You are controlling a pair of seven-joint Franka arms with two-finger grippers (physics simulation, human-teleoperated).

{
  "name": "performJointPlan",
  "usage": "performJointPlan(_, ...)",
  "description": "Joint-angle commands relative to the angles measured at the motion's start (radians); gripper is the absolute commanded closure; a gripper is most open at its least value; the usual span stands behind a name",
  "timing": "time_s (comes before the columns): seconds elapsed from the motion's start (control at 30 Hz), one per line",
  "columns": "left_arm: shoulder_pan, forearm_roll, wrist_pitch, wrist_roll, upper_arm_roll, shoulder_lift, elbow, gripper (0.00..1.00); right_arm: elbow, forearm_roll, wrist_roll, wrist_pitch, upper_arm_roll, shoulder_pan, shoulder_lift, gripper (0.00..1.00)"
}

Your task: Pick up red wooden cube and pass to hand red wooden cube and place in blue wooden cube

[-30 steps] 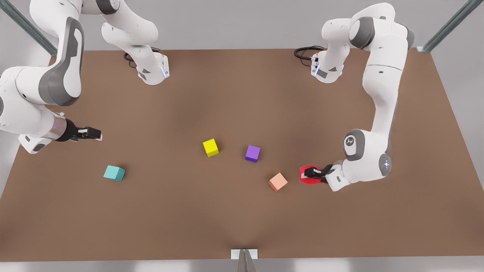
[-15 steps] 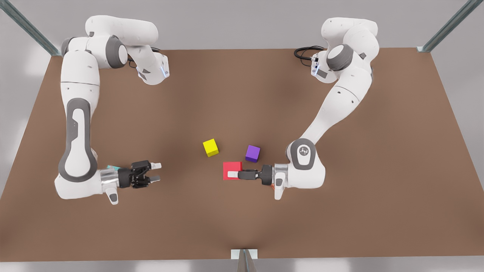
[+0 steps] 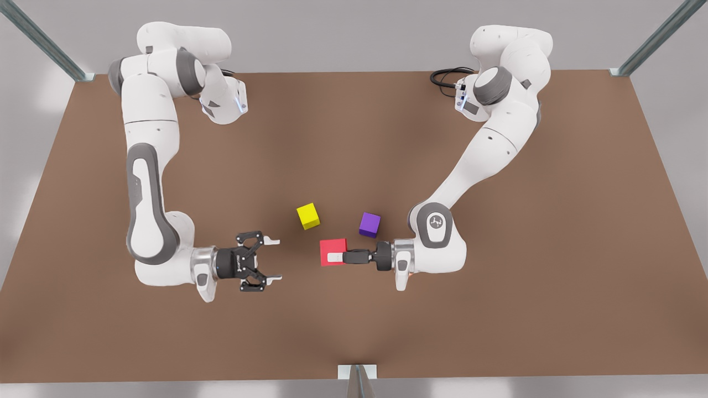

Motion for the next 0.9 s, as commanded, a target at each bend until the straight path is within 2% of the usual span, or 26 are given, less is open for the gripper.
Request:
performJointPlan(0.0,-0.001,-0.008,0.000,0.188,-0.001,-0.002,0.000,0.34,-0.008,0.041,-0.648,0.063,0.001,0.014,0.000,0.00)
performJointPlan(0.13,-0.001,-0.011,0.000,0.177,-0.002,-0.002,-0.009,0.32,-0.057,0.064,-0.646,0.083,0.001,0.051,-0.011,0.00)
performJointPlan(0.2,-0.001,-0.011,-0.003,0.177,-0.002,-0.002,-0.011,0.39,-0.054,0.063,-0.640,0.086,0.001,0.063,-0.011,0.00)
performJointPlan(0.87,-0.011,-0.018,-0.011,0.179,-0.004,0.004,-0.015,0.39,-0.084,0.069,-0.633,0.094,0.002,0.132,-0.011,0.00)
